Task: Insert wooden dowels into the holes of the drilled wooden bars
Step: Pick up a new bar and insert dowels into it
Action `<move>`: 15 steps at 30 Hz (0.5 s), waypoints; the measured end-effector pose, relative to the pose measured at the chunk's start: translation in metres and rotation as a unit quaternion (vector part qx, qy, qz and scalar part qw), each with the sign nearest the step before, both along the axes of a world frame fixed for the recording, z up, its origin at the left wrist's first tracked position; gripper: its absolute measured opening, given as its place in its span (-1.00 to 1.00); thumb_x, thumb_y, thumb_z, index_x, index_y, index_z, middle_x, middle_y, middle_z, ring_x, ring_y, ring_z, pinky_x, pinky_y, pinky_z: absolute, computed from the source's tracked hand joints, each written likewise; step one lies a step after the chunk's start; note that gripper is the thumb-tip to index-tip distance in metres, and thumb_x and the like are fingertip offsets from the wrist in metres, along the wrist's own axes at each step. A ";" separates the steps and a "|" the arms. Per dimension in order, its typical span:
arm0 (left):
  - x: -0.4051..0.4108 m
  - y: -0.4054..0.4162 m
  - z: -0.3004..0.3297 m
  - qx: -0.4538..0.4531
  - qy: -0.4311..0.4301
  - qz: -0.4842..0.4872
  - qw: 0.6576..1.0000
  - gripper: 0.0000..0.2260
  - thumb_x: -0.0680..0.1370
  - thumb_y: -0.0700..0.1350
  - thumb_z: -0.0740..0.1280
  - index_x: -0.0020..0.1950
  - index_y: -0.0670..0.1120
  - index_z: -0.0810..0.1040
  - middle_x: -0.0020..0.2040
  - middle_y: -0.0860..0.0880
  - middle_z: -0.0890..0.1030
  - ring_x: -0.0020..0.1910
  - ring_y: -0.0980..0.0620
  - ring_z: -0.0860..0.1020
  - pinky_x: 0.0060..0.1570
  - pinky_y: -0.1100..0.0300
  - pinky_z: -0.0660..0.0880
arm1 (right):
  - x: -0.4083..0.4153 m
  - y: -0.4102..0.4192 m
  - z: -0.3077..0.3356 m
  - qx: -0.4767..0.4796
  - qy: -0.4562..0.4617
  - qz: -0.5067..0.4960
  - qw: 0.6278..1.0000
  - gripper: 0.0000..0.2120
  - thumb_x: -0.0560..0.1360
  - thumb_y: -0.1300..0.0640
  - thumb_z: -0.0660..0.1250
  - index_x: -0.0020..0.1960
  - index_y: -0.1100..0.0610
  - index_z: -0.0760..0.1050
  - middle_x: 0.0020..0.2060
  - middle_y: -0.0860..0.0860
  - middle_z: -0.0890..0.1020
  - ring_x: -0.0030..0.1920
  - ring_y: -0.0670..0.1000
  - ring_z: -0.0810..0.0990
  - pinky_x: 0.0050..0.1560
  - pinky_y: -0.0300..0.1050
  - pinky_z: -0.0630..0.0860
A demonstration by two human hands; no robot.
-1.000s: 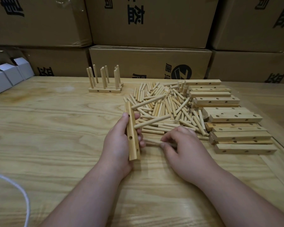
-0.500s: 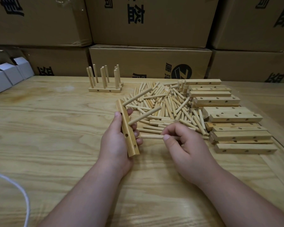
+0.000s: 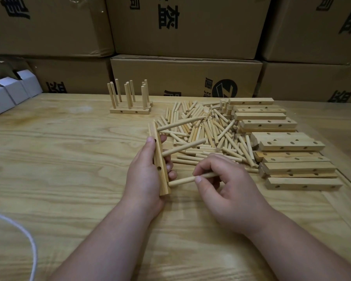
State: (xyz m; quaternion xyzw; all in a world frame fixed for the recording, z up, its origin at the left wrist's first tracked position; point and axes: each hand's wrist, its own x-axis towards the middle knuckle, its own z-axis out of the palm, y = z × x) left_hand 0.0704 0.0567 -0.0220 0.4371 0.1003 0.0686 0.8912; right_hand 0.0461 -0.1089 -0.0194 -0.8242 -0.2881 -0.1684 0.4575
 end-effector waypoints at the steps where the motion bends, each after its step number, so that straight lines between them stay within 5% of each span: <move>1: 0.000 0.000 0.000 0.001 0.000 -0.001 1.000 -0.68 0.67 0.11 0.23 0.14 -0.06 0.68 -0.37 -0.01 0.44 -0.48 0.09 0.38 -0.53 0.21 0.38 | -0.001 0.001 0.000 -0.003 -0.013 0.000 1.000 -0.93 0.48 0.19 0.35 -0.12 0.02 0.54 -0.26 -0.17 0.47 -0.26 0.03 0.48 -0.31 -0.10 0.44; 15: 0.000 0.000 0.000 0.012 -0.002 -0.001 1.000 -0.66 0.68 0.11 0.22 0.14 -0.08 0.69 -0.37 -0.03 0.46 -0.46 0.07 0.39 -0.52 0.20 0.38 | -0.003 0.002 0.001 0.012 -0.045 0.029 0.999 -0.88 0.54 0.24 0.32 -0.02 0.07 0.59 -0.19 -0.17 0.51 -0.16 -0.04 0.53 -0.18 -0.19 0.44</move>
